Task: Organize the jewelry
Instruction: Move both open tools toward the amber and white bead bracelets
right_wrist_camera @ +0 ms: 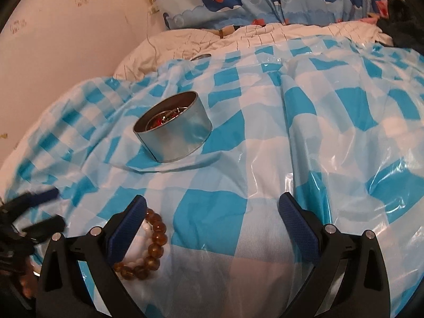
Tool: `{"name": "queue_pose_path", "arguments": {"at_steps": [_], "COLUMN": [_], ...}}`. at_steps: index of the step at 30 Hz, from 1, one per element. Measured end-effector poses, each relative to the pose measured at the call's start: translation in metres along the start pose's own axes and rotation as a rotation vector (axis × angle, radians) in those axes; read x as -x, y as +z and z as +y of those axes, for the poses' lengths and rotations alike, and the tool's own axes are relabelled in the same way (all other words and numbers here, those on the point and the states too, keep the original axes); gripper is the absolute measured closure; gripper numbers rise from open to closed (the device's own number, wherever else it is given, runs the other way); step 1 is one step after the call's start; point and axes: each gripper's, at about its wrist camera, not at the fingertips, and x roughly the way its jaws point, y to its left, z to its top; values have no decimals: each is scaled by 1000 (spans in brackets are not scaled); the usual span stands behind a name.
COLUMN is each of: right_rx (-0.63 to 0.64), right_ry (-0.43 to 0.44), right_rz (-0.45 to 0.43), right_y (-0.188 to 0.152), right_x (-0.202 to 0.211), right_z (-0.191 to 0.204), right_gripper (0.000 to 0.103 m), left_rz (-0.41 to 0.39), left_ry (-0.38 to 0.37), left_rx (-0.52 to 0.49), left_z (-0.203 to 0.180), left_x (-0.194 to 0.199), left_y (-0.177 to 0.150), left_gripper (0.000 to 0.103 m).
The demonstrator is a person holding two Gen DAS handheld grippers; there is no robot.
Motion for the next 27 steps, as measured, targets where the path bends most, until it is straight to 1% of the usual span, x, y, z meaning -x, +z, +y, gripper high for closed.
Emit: {"name": "queue_pose_path", "arguments": {"at_steps": [2,5,8,12,15,18,22,24,25,27], "right_rx": [14,52,49,34,51,63,76,102,120,153], "right_ry": [-12,-50,-36,-17,-35,-49,-70,-106,-127,-165], "right_rz": [0,15,13,1,6,14,25,41,48,59], "right_y": [-1,-3,-5,-6,-7,-7,-7,-7,-8,-9], "right_x": [1,-1,0,3,2,1,-2,-5,-7,-10], "right_z": [3,11,10,7,11,12,14,19,22,27], "right_gripper": [7,7,7,7,7,7,7,7,7,7], "left_rz": [21,32,46,62,73,69,23,3,-4,6], "left_ry": [-19,-43,-58,-50,-28,-9,21,49,75,103], "left_rx": [22,28,9,-46,-88,-113,-101,-102,-106,-111], "left_z": [2,-4,-13,-26,-33,-38,-37,-36,-35,-33], "left_x": [-6,-11,-16,-22,-28,-32,-28,-26,-26,-30], "left_y": [-4,-8,-13,-16,-17,-15,-10,-8,-7,-8], "left_gripper": [13,10,9,8,8,8,8,8,8,8]}}
